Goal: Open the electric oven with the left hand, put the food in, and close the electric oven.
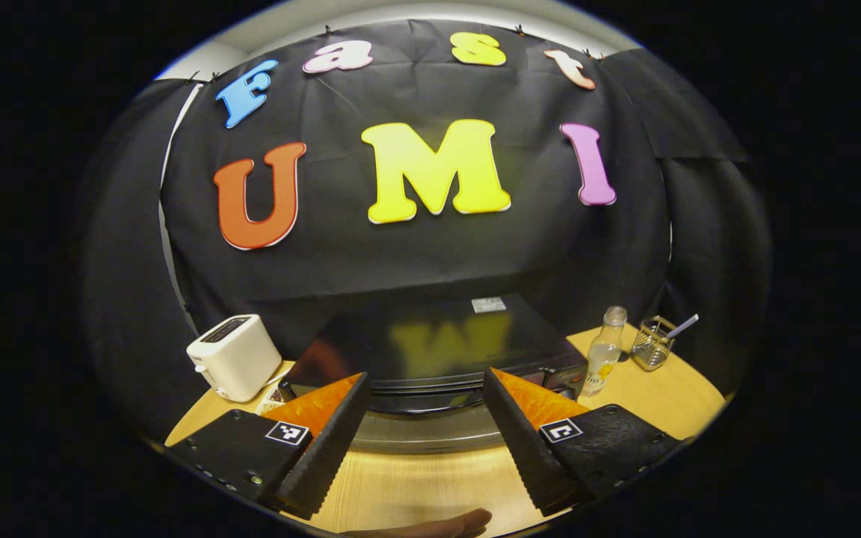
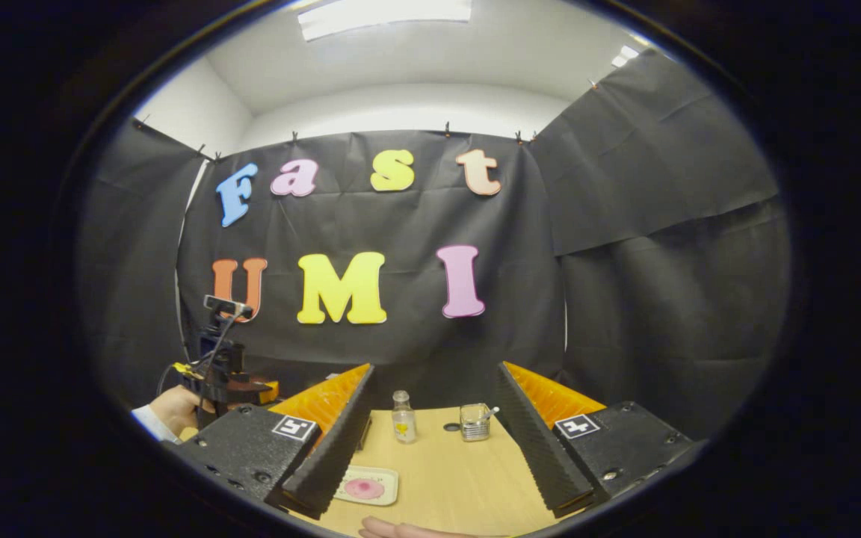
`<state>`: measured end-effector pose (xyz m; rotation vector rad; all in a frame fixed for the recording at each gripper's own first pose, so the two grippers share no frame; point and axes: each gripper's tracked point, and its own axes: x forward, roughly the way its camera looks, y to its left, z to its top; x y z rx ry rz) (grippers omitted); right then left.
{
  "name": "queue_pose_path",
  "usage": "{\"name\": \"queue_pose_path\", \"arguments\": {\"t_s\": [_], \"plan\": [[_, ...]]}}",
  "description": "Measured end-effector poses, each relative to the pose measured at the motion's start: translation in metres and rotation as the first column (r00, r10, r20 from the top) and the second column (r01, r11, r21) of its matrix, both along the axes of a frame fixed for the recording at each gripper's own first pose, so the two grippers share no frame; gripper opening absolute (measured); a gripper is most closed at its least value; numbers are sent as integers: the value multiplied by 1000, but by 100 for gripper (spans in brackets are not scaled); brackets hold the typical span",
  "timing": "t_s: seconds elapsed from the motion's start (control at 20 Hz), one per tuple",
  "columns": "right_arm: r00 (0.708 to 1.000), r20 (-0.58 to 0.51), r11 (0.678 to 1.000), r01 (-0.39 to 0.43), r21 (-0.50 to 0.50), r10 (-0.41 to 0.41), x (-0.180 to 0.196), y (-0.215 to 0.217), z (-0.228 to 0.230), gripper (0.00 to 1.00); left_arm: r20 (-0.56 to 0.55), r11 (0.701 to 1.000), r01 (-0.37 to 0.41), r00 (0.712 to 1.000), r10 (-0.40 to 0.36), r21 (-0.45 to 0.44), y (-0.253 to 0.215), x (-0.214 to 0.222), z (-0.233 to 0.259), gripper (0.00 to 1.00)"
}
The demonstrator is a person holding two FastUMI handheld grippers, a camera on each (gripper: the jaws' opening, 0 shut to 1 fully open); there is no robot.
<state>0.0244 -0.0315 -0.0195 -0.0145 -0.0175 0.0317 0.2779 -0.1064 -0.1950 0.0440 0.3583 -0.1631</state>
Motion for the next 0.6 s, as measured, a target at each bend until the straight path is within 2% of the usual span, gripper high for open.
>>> {"name": "queue_pose_path", "arguments": {"t_s": [0.05, 0.15, 0.2, 0.25, 0.3, 0.35, 0.4, 0.45, 0.5, 0.55, 0.6], "plan": [[1000, -1, 1000, -5, 4, 5, 1, -1, -1, 100, -8, 1000, -3, 1000, 3, -2, -1, 6, -6, 96], [1000, 6, 1000, -3, 1, 3, 5, -6, -3, 96, -28, 999, 4, 1000, -5, -43, -7, 14, -15, 96], [1000, 13, 1000, 0, -4, 0, 6, -8, -3, 96, -38, 998, 6, 999, -8, -67, -9, 18, -19, 90], [1000, 18, 1000, 4, -9, -4, 8, -10, -4, 100, -56, 997, 1, 998, -5, -77, -11, 20, -24, 96], [1000, 19, 1000, 5, -12, -4, 9, -11, -5, 96, -40, 998, -14, 999, 12, -59, -7, 25, -22, 96], [1000, 14, 1000, 5, -12, -5, 10, -12, -8, 100, -35, 998, -21, 999, 19, -52, -5, 31, -22, 97], [1000, 8, 1000, 8, -11, -8, 12, -13, -10, 96, -48, 997, -14, 999, 10, -73, -8, 29, -25, 96], [1000, 4, 1000, 16, -16, -16, 14, -16, -11, 100, -51, 996, -11, 999, 7, -84, -10, 31, -25, 97], [1000, 0, 999, 24, -24, -24, 14, -19, -12, 100, -76, 996, -5, 997, -2, -88, -10, 32, -28, 84], [1000, -1, 999, 28, -28, -28, 15, -20, -11, 100, -76, 996, 2, 997, -9, -92, -8, 34, -27, 95], [1000, 0, 999, 30, -28, -30, 15, -21, -11, 100, -91, 995, 8, 996, -17, -96, -8, 33, -28, 95]]}}
